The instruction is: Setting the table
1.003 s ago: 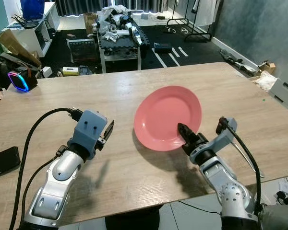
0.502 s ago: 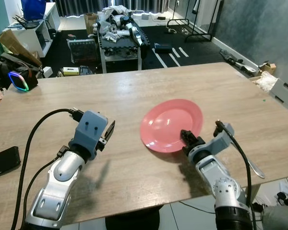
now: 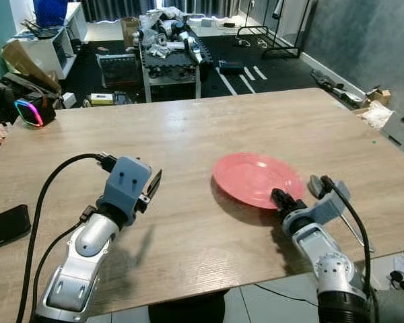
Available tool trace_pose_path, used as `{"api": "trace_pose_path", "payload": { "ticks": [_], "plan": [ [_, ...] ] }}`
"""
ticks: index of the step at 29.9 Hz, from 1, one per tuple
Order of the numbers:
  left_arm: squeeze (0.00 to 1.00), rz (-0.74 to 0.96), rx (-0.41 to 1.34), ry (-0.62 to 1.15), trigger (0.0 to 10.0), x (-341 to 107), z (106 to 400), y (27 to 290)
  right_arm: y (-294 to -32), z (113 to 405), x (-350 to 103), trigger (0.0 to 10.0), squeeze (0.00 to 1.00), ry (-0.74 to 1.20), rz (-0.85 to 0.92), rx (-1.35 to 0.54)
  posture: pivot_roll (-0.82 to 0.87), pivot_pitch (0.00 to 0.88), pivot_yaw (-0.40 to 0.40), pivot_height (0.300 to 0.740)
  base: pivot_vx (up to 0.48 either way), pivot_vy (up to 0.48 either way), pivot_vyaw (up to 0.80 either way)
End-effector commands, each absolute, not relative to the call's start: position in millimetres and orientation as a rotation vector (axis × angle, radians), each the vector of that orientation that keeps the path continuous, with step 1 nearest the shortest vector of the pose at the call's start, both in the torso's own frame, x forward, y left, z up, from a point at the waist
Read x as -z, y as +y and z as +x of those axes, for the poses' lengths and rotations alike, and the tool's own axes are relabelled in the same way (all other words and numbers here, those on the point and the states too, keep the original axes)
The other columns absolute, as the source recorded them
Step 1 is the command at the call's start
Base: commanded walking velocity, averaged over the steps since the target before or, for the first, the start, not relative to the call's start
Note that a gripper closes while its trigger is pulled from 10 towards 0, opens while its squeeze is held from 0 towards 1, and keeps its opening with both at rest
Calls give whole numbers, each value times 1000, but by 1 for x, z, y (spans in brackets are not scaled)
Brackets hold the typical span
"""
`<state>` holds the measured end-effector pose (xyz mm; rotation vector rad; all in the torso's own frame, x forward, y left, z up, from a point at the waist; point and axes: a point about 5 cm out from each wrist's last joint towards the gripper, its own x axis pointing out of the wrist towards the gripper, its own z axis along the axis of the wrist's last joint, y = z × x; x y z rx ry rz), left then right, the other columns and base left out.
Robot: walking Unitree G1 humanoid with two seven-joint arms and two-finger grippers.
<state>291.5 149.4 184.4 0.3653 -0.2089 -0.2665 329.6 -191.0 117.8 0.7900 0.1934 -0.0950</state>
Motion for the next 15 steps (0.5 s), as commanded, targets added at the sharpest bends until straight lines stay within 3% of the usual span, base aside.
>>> {"api": "trace_pose_path", "payload": {
  "ticks": [1, 3, 4, 15],
  "plan": [
    [0, 376, 272, -192, 10000, -180, 291, 148, -198, 330, -126, 10000, 733, 139, 681, 128, 47, 0, 58, 740, 0, 0, 0],
    [0, 376, 273, -192, 10000, -180, 291, 148, -200, 330, -129, 10000, 733, 119, 654, 137, 48, 0, 58, 740, 0, 0, 0],
    [0, 375, 273, -191, 10000, -180, 291, 148, -202, 330, -134, 10000, 0, 90, 618, 140, 48, 0, 57, 740, 0, 0, 0],
    [0, 371, 273, -188, 10000, -179, 289, 148, -220, 323, -177, 10000, 0, -124, 286, 156, 37, 0, 61, 740, 0, 0, 0]
  ]
}}
